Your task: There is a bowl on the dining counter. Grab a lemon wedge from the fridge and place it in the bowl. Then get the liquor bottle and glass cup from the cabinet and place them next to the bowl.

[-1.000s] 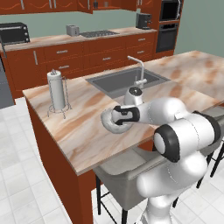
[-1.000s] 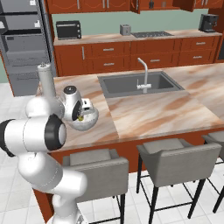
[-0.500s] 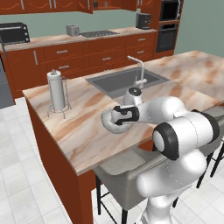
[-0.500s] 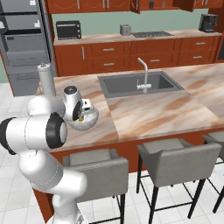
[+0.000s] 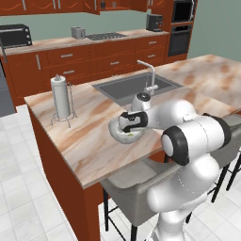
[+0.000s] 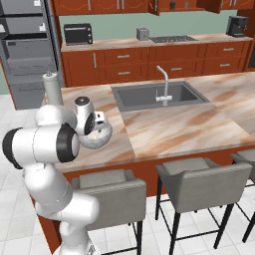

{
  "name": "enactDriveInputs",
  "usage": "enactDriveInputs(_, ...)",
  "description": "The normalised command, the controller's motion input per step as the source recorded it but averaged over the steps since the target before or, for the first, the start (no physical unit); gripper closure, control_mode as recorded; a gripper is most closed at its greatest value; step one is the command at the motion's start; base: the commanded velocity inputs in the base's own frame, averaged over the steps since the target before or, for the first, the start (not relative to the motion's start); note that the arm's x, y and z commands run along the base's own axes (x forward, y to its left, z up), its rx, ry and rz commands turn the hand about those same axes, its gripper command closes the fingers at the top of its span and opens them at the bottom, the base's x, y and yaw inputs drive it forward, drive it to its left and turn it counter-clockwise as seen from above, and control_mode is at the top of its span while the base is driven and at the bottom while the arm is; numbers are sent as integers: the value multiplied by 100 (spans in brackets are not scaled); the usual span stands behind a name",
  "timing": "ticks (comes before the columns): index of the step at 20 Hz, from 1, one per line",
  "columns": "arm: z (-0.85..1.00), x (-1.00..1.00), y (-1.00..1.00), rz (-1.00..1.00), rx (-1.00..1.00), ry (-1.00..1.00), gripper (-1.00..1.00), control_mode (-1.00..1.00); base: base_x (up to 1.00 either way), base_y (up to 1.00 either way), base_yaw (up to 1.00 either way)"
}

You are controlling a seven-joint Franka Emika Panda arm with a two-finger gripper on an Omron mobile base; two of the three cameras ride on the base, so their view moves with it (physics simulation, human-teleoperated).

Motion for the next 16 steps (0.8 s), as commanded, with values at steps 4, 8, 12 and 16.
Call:
enactDriveInputs(4,1,10,0,0,0,0,-100,-100,0,0,0)
enactDriveInputs(8,56,-58,0,0,0,-9,-100,-100,0,0,0)
enactDriveInputs(12,100,-100,0,0,5,-23,-100,-100,0,0,0)
enactDriveInputs(16,100,-100,0,0,7,-20,-100,-100,0,0,0)
